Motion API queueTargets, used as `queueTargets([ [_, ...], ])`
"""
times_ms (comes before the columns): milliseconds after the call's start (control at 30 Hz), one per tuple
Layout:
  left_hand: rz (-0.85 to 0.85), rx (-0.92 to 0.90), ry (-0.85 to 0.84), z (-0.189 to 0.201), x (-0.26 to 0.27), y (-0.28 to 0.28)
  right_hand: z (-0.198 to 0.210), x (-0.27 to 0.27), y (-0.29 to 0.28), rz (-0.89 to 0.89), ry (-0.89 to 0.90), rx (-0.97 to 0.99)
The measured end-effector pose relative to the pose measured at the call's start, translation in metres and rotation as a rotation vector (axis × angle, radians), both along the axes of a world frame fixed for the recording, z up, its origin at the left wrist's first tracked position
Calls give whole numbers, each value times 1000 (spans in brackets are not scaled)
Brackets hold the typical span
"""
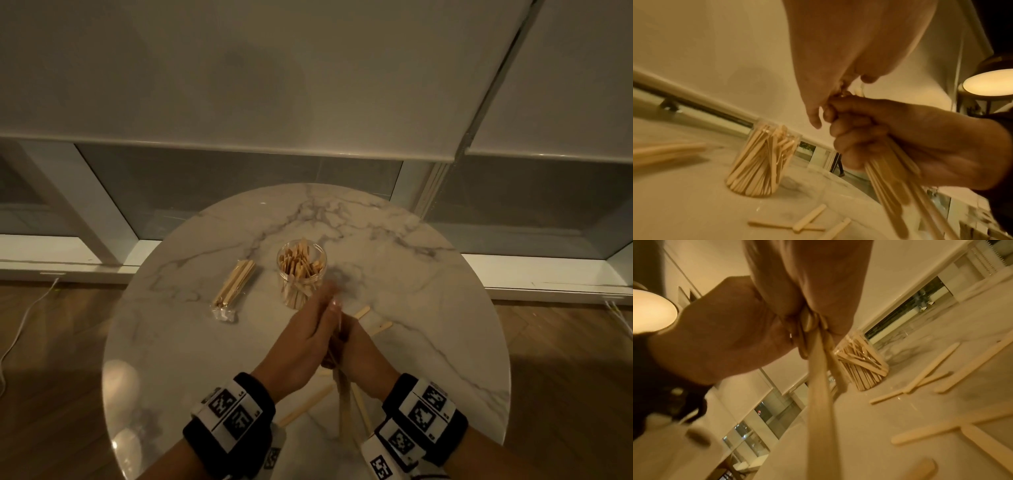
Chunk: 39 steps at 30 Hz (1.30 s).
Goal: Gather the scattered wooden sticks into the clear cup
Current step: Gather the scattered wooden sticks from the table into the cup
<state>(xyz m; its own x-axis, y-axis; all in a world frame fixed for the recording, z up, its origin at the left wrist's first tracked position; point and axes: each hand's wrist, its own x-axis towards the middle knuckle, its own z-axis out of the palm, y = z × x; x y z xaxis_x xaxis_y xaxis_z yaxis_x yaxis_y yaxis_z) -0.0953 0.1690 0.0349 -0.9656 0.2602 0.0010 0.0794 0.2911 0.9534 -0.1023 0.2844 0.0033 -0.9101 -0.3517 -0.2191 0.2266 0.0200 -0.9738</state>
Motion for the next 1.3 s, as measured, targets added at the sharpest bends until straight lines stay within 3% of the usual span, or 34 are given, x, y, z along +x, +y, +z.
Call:
queueTargets([
  [133, 247, 208, -90, -23, 4, -6, 25, -21, 7, -222, 100, -108],
  [267, 153, 200, -407, -36, 14, 0, 55, -41, 12, -357, 300, -255],
  [367, 100, 269, -487, -27, 12, 10, 61, -42, 7, -364, 384, -269],
  [500, 120, 435, -454, -6, 3, 21, 46, -24, -6, -389, 414, -90],
  [733, 207, 494, -485, -8, 1, 29, 39, -19, -6, -415, 409, -76],
  [900, 113, 592, -437, -1, 0, 27, 31, -14, -5, -387, 320, -24],
  [1000, -21, 517, -437, -6, 2, 12, 36, -20, 2, -350, 325, -14],
  [1100, -148, 232, -315, -11, 4, 1, 32, -26, 7, -264, 303, 39],
  [1167, -140, 69, -188, -13, 2, 0, 24, -27, 8, -199, 259, 130],
  [1300, -127, -26, -74, -15, 0, -1, 26, -26, 3, -81, 223, 143],
])
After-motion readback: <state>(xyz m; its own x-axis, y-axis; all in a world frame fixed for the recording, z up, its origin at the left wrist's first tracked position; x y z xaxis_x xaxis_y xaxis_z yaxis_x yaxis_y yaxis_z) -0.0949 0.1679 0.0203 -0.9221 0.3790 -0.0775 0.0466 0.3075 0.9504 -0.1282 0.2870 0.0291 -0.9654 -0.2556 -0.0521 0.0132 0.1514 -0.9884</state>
